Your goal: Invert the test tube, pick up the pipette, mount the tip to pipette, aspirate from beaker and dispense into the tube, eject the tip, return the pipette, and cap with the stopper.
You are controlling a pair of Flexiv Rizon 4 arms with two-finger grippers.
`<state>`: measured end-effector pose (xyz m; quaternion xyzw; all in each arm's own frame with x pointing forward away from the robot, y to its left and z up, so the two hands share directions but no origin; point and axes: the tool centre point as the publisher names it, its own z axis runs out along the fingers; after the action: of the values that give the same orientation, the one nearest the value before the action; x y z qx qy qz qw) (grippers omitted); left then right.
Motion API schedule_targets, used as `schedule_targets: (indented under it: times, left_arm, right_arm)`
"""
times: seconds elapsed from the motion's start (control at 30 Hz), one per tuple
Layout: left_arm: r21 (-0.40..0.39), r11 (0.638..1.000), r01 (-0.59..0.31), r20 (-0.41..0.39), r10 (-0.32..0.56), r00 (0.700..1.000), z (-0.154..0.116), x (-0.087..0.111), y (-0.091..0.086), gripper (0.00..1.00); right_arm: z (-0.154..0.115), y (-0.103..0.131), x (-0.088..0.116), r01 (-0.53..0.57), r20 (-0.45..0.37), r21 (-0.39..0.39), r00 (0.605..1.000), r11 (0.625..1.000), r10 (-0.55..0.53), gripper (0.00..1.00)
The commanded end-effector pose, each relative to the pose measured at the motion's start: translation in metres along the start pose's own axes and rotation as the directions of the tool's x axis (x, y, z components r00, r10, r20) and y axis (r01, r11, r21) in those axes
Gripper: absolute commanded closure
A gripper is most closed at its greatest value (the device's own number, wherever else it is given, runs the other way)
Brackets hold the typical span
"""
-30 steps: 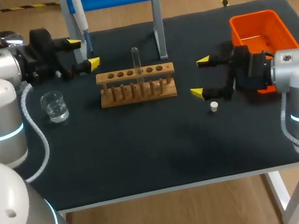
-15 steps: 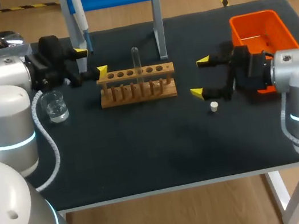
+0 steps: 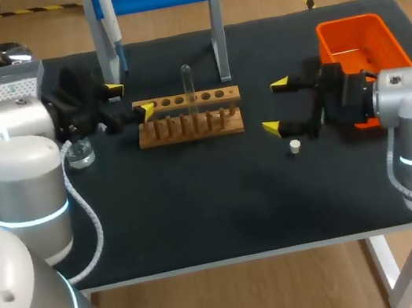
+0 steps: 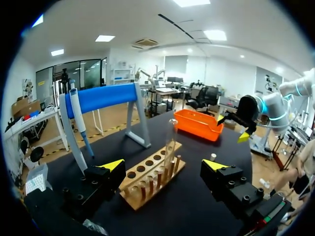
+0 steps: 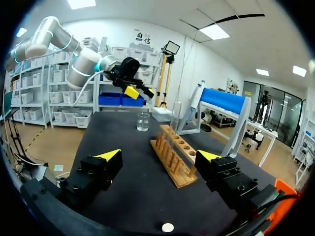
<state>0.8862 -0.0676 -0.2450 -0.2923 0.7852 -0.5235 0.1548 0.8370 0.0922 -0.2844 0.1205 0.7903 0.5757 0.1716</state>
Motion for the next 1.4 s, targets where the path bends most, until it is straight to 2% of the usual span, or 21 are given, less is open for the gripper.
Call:
schedule_targets:
  times: [0.03,0.57,0.7,0.97,1.13,1.4]
  left_arm:
    - [0.017,1.0,0.003,0.032,-0.004,0.999,0.002,0.005,0.004,0.0]
    - [0.017,1.0,0.005,0.034,-0.006,0.999,0.001,0.005,0.004,0.0]
    - [0.017,1.0,0.005,0.034,-0.006,0.999,0.001,0.005,0.004,0.0]
    - [0.017,1.0,0.005,0.034,-0.006,0.999,0.001,0.005,0.004,0.0]
    - [0.017,1.0,0.005,0.034,-0.006,0.999,0.001,0.005,0.004,0.0]
    - [0.017,1.0,0.005,0.034,-0.006,0.999,0.001,0.005,0.004,0.0]
  right_arm:
    - [-0.001,0.0,0.001,0.001,0.001,0.001,1.0,1.0,-0.001,0.0]
    - [-0.001,0.0,0.001,0.001,0.001,0.001,1.0,1.0,-0.001,0.0]
    - [0.009,0.002,-0.014,0.019,-0.037,-0.017,0.999,1.0,-0.02,0.0]
    - [0.033,0.012,-0.035,0.013,-0.187,-0.107,0.982,0.994,-0.033,0.0]
    - [0.048,0.017,-0.042,-0.011,-0.297,-0.178,0.954,0.984,-0.043,0.0]
    - [0.081,0.025,-0.045,-0.031,-0.406,-0.2,0.912,0.979,-0.054,0.0]
